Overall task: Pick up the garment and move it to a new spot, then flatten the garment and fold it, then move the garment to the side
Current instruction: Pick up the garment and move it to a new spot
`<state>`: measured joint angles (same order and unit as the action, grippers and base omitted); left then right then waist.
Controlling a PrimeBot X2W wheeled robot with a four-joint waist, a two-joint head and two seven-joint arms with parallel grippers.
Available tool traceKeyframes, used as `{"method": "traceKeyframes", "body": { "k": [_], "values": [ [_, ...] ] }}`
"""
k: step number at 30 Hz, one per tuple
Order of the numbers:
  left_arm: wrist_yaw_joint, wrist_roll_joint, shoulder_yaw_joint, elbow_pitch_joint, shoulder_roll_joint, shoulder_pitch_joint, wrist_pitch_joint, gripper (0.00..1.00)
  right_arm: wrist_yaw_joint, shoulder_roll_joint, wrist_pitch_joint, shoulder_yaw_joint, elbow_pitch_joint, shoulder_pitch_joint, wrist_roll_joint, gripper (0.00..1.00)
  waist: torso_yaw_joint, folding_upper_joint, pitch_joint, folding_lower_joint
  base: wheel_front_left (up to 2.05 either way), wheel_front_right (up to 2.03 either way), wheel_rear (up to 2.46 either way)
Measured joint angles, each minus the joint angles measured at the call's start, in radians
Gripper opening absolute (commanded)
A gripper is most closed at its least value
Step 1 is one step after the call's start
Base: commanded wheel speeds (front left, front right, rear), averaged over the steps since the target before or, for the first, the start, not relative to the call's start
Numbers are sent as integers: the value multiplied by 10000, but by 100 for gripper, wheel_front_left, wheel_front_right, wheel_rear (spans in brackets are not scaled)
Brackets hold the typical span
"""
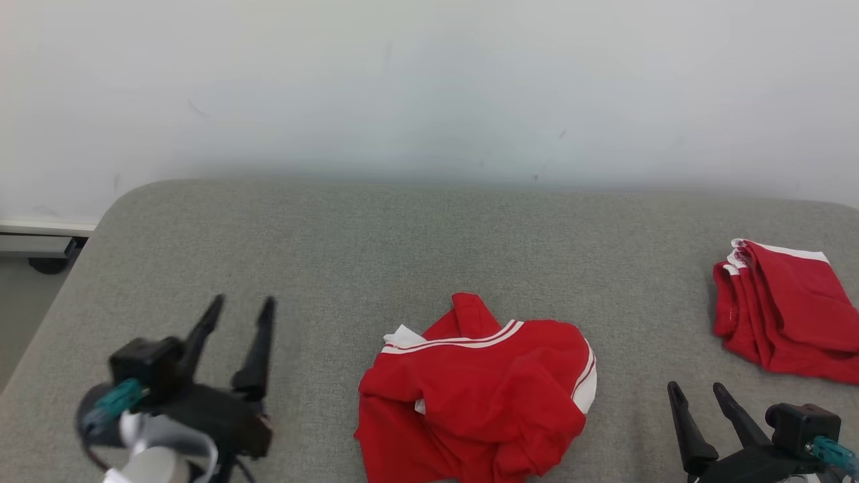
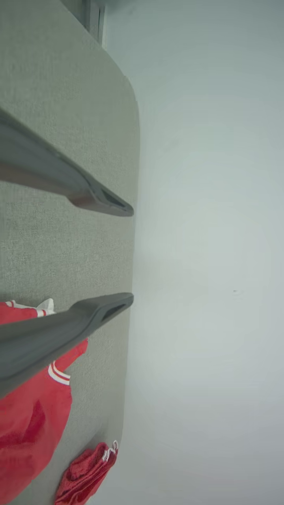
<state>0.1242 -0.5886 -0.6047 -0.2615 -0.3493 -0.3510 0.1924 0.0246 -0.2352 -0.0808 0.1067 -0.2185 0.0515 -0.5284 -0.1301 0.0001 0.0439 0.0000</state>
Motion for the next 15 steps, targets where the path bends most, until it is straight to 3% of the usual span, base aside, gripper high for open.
{"method": "traceKeyframes", "body": {
  "k": [9, 15],
  "values": [
    [0, 752, 2441, -29, 125, 1754, 299, 100, -42, 27, -73, -2, 81, 3, -42, 100, -169, -1, -21, 0, 0, 0, 0],
    [0, 1404, 3455, 272, 639, 2608, 382, 100, -40, 23, -75, -36, 169, 11, -69, 100, -212, -1, -48, 0, 0, 0, 0]
  ]
}}
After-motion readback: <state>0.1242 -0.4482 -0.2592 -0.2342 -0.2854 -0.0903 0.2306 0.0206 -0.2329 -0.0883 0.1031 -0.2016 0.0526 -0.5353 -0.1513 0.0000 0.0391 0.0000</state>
